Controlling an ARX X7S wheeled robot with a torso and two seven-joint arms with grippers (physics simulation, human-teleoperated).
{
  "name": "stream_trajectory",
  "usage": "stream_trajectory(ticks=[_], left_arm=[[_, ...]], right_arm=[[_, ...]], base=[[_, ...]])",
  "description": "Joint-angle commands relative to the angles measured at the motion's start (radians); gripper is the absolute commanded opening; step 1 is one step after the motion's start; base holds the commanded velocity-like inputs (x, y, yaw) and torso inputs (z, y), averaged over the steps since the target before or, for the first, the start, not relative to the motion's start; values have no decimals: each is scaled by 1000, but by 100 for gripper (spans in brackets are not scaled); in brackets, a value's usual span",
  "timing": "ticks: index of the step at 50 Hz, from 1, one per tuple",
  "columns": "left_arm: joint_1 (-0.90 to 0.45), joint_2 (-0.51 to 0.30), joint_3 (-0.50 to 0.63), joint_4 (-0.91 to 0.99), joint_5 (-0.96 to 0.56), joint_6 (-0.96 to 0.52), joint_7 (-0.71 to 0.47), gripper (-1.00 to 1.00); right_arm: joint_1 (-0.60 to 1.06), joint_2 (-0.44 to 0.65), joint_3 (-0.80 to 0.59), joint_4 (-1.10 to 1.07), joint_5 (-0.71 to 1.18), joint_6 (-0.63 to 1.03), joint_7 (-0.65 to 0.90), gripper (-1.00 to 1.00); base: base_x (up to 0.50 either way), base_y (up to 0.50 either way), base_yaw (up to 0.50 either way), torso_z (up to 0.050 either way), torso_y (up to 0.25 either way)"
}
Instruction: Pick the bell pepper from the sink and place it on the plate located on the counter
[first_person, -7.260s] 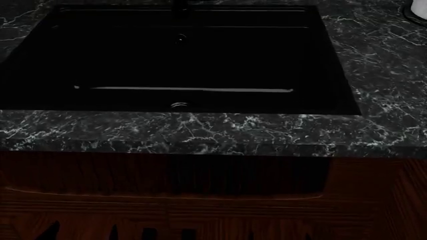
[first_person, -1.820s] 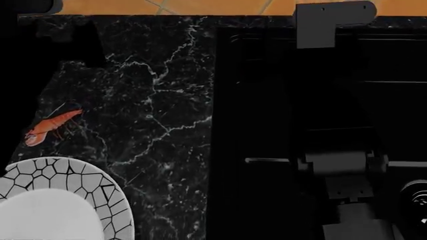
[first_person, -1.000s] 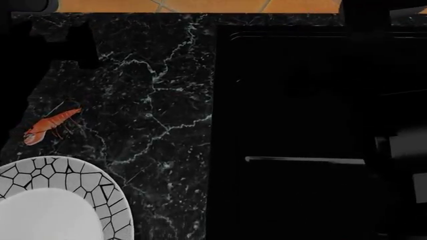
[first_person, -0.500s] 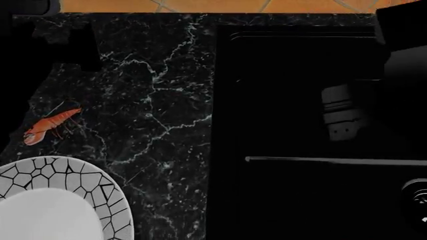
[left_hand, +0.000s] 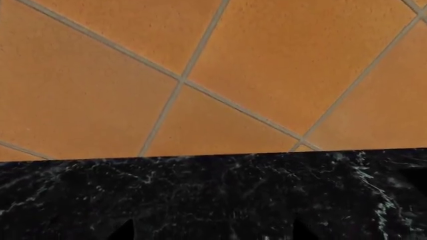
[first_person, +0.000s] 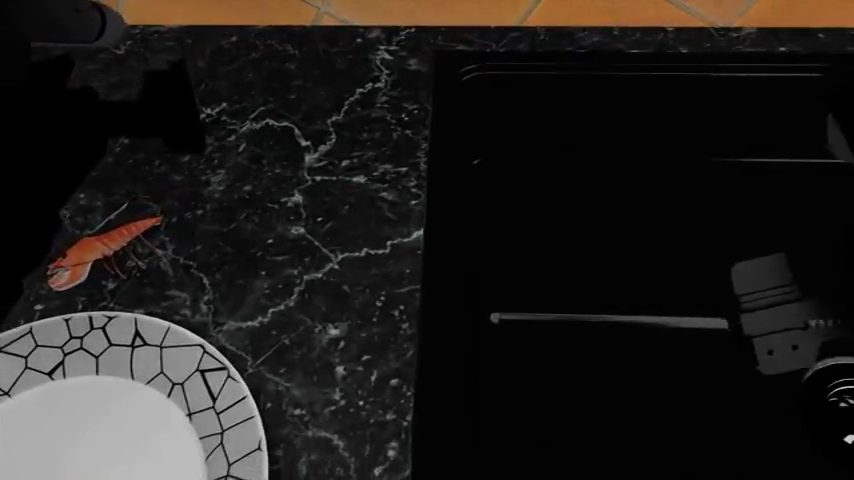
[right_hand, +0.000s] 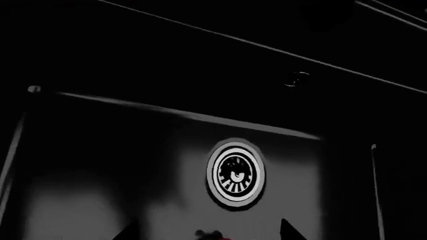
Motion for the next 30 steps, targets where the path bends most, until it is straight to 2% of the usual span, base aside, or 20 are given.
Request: stream_trajectory(ticks=[1, 14, 30], left_arm=[[10, -2, 4, -4, 1, 9, -1, 100], [17, -6, 8, -18, 3, 26, 0, 100], [22, -6, 13, -30, 4, 38, -2, 100]], right_arm=[[59, 58, -141, 2, 84, -4, 33, 100], [73, 92, -229, -5, 111, -16, 46, 100], [-41, 65, -274, 50, 16, -173, -38, 100]], base=[[0, 0, 0, 0, 0], [0, 0, 0, 0, 0], [0, 0, 0, 0, 0]])
